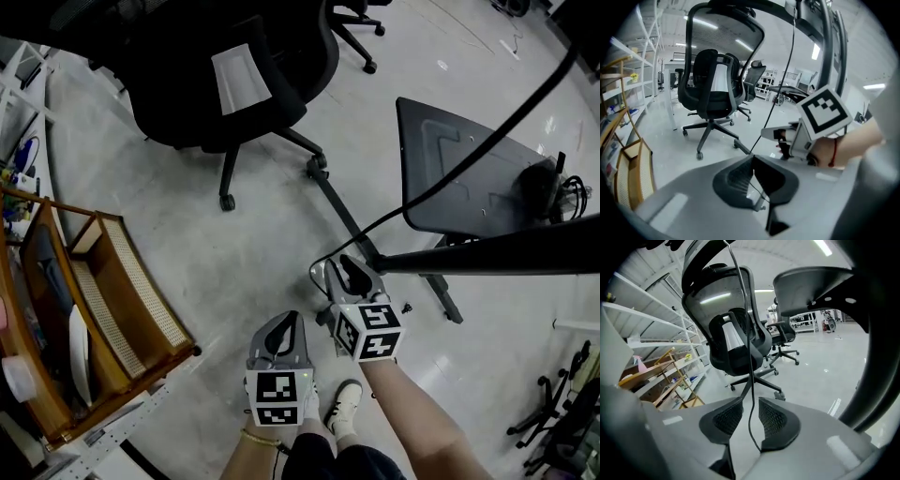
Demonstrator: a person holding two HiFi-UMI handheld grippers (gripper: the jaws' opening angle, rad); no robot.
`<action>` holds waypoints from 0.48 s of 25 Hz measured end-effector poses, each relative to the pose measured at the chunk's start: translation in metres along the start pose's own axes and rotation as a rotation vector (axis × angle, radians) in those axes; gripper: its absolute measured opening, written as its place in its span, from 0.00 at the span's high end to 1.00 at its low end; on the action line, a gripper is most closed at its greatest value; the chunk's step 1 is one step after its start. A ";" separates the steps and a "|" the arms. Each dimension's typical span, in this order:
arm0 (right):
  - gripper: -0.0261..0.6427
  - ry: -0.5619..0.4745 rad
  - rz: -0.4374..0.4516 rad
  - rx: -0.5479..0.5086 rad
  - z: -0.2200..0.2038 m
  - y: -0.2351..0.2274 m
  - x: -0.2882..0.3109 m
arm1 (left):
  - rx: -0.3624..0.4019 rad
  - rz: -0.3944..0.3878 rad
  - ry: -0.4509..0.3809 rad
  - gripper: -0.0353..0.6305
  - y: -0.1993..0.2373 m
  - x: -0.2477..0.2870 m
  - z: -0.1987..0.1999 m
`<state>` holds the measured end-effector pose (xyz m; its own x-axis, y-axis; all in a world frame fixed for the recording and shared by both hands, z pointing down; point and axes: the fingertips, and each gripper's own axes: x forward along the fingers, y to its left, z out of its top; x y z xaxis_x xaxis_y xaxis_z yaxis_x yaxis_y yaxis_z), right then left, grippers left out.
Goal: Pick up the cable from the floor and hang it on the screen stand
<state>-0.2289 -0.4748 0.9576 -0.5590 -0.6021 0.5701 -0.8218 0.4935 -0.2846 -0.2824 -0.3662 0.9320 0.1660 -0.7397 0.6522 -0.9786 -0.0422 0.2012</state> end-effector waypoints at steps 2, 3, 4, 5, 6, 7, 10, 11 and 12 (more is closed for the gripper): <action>0.81 -0.006 -0.021 0.014 0.003 -0.003 0.011 | 0.001 -0.003 0.002 0.94 0.005 0.002 0.000; 0.81 -0.006 -0.032 0.011 0.004 -0.004 0.014 | 0.001 -0.004 0.003 0.94 0.008 0.004 0.001; 0.83 -0.006 -0.047 0.001 0.006 -0.006 0.017 | 0.000 -0.004 0.004 0.94 0.009 0.005 0.002; 0.93 -0.006 -0.064 -0.011 0.008 -0.008 0.018 | 0.000 -0.003 0.005 0.94 0.011 0.006 0.002; 0.95 -0.006 -0.078 -0.022 0.008 -0.009 0.018 | 0.002 -0.002 0.006 0.94 0.012 0.007 0.003; 0.95 -0.006 -0.087 -0.027 0.009 -0.010 0.018 | 0.004 -0.001 0.007 0.94 0.012 0.008 0.004; 0.95 -0.009 -0.099 -0.041 0.008 -0.011 0.011 | 0.010 -0.005 0.005 0.94 0.009 0.009 0.008; 0.95 -0.011 -0.102 -0.044 0.008 -0.010 0.008 | 0.013 -0.009 0.001 0.94 0.006 0.009 0.010; 0.95 -0.015 -0.104 -0.047 0.008 -0.010 0.003 | 0.017 -0.013 -0.003 0.94 0.003 0.007 0.014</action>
<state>-0.2234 -0.4863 0.9556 -0.4728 -0.6605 0.5833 -0.8697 0.4564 -0.1881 -0.2863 -0.3809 0.9273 0.1780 -0.7410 0.6475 -0.9785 -0.0632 0.1965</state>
